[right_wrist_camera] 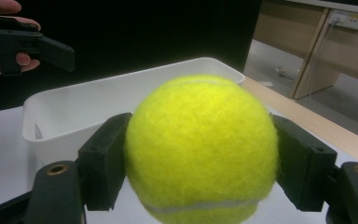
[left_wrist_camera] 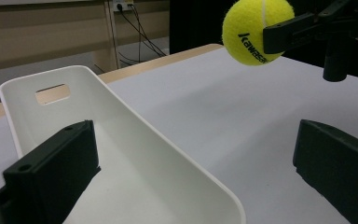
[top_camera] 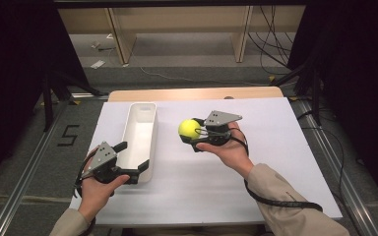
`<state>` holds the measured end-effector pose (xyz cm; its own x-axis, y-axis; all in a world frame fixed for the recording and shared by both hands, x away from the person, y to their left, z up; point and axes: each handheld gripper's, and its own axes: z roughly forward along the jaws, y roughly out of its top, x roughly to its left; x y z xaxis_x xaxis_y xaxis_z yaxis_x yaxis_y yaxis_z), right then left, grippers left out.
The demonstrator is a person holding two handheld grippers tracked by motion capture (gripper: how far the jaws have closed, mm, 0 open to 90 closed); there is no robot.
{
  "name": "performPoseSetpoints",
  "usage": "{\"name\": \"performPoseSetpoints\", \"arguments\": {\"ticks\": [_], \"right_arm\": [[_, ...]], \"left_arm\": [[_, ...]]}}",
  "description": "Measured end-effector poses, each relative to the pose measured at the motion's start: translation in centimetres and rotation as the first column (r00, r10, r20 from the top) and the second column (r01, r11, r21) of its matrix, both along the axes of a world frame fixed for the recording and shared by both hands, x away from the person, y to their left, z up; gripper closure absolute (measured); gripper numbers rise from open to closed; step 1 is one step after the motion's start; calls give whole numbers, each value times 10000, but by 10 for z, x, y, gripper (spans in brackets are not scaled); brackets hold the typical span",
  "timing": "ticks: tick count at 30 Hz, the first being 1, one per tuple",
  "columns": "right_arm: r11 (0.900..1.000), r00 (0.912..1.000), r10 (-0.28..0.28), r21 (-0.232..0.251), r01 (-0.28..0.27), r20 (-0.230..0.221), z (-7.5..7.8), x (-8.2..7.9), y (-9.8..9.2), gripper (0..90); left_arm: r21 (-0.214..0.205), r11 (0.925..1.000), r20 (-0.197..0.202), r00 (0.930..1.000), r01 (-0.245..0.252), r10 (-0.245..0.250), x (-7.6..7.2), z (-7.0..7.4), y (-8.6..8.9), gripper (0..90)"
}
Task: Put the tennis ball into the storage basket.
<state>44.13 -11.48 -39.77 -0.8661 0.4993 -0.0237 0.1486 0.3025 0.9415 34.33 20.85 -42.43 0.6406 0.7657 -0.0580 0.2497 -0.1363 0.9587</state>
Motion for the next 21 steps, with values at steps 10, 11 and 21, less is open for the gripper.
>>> {"name": "performPoseSetpoints", "arguments": {"ticks": [10,11,21], "right_arm": [[10000,10000,45,24,-45,12,0,1,5,278],[10000,10000,45,13,-45,5,0,1,5,278],[10000,10000,71,47,-71,21,1,2,9,278]], "left_arm": [[-15,10000,13,10000,-5,5,0,0,0,0],[-9,10000,10,10000,-3,3,0,0,0,0],[-10,10000,10,10000,3,-3,0,0,0,0]]}}
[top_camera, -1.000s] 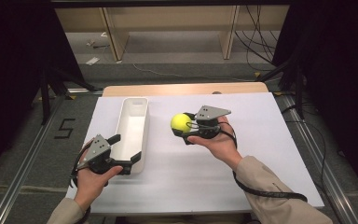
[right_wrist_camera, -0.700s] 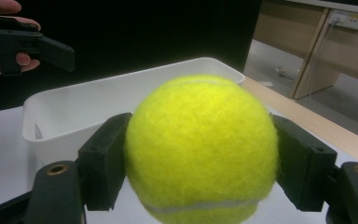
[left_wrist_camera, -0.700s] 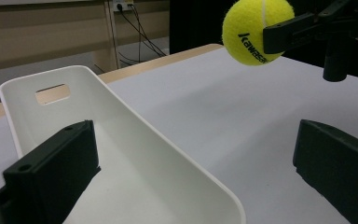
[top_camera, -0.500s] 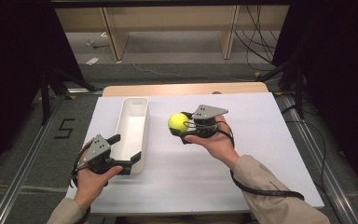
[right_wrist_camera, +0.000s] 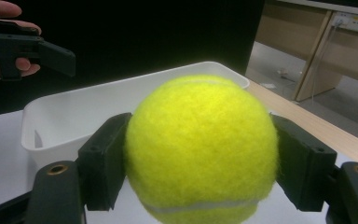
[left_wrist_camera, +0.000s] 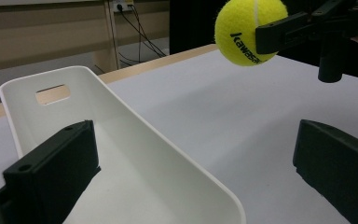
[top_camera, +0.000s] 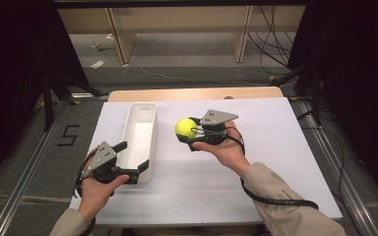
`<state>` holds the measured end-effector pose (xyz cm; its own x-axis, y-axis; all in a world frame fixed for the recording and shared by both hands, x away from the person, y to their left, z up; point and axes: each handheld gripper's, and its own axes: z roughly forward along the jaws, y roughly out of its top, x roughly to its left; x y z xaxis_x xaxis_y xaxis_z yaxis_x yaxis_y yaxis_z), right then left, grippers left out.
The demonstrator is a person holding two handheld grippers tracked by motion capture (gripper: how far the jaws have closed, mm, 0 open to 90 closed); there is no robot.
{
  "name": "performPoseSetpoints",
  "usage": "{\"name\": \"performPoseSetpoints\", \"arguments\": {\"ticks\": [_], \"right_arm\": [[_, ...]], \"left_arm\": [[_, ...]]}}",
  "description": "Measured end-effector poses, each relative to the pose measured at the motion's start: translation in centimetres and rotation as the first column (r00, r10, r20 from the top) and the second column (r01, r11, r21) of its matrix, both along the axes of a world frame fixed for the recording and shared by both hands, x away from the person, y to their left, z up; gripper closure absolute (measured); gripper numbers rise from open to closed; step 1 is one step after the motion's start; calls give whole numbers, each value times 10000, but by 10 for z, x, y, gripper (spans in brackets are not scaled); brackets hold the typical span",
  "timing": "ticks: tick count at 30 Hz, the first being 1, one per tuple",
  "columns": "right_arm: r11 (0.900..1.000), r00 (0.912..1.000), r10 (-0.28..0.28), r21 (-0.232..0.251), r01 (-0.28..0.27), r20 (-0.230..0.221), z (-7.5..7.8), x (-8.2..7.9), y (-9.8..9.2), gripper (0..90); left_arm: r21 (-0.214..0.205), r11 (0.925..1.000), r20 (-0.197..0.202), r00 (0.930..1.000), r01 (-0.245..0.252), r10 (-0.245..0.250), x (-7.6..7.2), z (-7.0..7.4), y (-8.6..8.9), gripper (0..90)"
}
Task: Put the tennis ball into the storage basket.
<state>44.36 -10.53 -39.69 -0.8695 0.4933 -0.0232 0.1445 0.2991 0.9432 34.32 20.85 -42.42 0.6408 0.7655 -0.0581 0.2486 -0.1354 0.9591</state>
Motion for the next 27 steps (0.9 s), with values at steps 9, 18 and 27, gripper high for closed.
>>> {"name": "performPoseSetpoints", "arguments": {"ticks": [9,18,27], "right_arm": [[10000,10000,15,-3,-15,23,0,1,2,278],[10000,10000,44,30,-44,-4,1,2,5,278],[10000,10000,82,43,-82,-10,1,2,9,278]], "left_arm": [[4,10000,4,10000,0,0,0,0,0,0],[4,10000,14,10000,-17,17,0,0,0,0],[-1,10000,2,10000,-3,3,0,0,0,0]]}}
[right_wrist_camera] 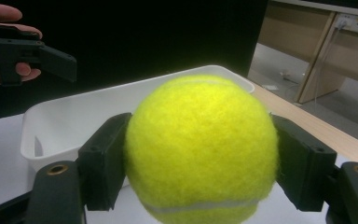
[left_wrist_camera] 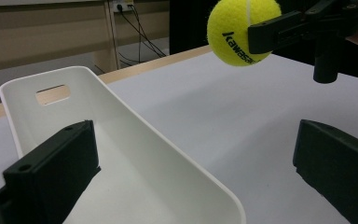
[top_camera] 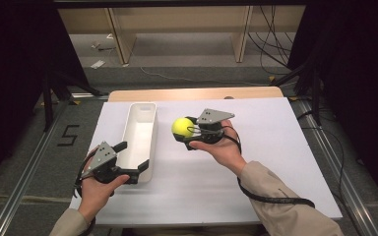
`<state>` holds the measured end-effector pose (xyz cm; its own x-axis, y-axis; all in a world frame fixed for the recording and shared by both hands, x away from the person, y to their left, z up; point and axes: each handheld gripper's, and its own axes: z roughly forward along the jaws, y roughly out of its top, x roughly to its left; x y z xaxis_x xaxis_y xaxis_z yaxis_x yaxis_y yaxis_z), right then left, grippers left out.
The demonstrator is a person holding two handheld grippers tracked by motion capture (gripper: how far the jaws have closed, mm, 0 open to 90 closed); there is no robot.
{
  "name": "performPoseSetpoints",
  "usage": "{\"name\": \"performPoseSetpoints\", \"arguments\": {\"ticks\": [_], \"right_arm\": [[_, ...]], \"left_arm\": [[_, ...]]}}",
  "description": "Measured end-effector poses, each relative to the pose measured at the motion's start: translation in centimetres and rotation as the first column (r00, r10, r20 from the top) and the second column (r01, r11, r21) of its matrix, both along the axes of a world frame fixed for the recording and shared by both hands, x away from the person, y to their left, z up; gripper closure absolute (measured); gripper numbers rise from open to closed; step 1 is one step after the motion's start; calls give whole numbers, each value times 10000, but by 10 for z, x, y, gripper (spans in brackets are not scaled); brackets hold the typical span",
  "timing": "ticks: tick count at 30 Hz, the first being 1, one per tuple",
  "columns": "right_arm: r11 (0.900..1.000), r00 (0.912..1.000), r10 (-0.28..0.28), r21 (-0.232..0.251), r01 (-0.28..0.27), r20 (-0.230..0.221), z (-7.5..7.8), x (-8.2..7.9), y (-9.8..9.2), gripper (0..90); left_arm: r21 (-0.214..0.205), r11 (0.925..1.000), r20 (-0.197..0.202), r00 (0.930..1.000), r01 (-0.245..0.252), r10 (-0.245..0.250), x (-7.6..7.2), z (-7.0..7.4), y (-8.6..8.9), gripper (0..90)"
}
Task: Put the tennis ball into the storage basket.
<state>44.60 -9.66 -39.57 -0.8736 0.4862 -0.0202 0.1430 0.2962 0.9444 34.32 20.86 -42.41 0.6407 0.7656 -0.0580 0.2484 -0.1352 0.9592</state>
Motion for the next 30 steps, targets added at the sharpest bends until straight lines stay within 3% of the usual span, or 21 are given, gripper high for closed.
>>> {"name": "performPoseSetpoints", "arguments": {"ticks": [30], "right_arm": [[9999,9999,136,26,-136,4,0,3,12,278]], "left_arm": [[13,10000,-2,10000,4,-4,0,0,0,0]]}}
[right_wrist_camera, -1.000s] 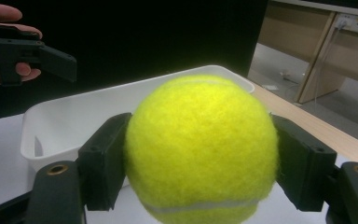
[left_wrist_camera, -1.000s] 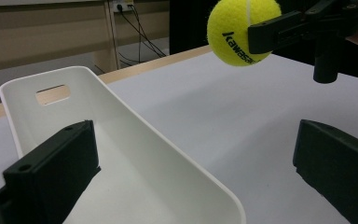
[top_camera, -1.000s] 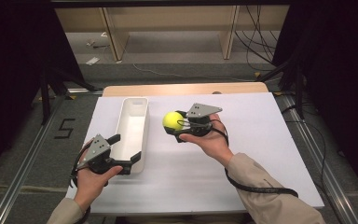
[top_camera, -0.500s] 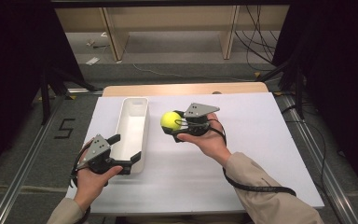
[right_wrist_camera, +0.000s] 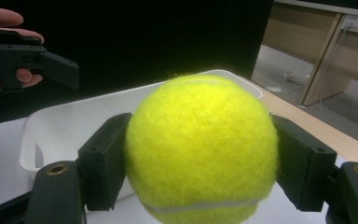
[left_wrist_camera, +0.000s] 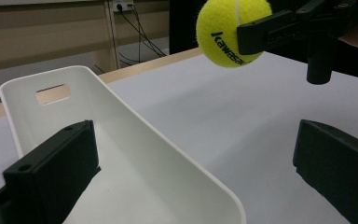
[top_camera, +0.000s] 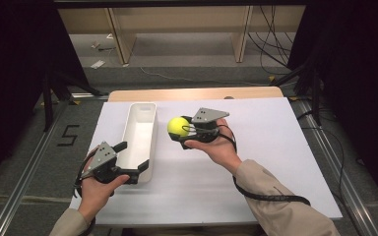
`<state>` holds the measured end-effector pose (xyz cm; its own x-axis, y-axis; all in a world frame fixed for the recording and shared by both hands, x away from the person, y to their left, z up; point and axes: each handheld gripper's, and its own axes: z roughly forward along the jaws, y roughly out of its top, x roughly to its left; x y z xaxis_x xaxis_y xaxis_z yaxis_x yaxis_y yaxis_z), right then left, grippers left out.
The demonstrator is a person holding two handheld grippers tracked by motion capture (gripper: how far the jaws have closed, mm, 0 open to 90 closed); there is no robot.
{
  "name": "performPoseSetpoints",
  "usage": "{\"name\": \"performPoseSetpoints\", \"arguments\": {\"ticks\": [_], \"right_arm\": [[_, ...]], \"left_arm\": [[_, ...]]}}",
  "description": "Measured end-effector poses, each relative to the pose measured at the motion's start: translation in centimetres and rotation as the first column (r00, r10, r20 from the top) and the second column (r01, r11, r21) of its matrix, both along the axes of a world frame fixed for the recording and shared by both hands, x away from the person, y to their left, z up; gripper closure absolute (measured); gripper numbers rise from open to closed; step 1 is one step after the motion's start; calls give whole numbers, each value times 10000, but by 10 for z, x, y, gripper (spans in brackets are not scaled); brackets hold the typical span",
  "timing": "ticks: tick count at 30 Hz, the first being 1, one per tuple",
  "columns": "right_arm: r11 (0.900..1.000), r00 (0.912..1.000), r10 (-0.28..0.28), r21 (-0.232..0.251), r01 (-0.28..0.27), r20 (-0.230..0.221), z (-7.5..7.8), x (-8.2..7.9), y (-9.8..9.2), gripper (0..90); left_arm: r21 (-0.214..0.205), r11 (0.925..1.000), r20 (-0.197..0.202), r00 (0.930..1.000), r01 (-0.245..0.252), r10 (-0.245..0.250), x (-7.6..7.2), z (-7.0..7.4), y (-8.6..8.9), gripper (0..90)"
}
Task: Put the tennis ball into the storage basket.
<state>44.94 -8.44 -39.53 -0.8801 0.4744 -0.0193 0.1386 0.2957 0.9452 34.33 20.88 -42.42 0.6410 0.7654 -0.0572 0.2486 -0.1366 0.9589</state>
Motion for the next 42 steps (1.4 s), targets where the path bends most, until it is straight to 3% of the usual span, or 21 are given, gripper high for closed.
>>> {"name": "performPoseSetpoints", "arguments": {"ticks": [42], "right_arm": [[9996,9996,247,117,-249,105,3,2,21,278]], "left_arm": [[-17,10000,0,10000,31,-31,0,0,0,0]]}}
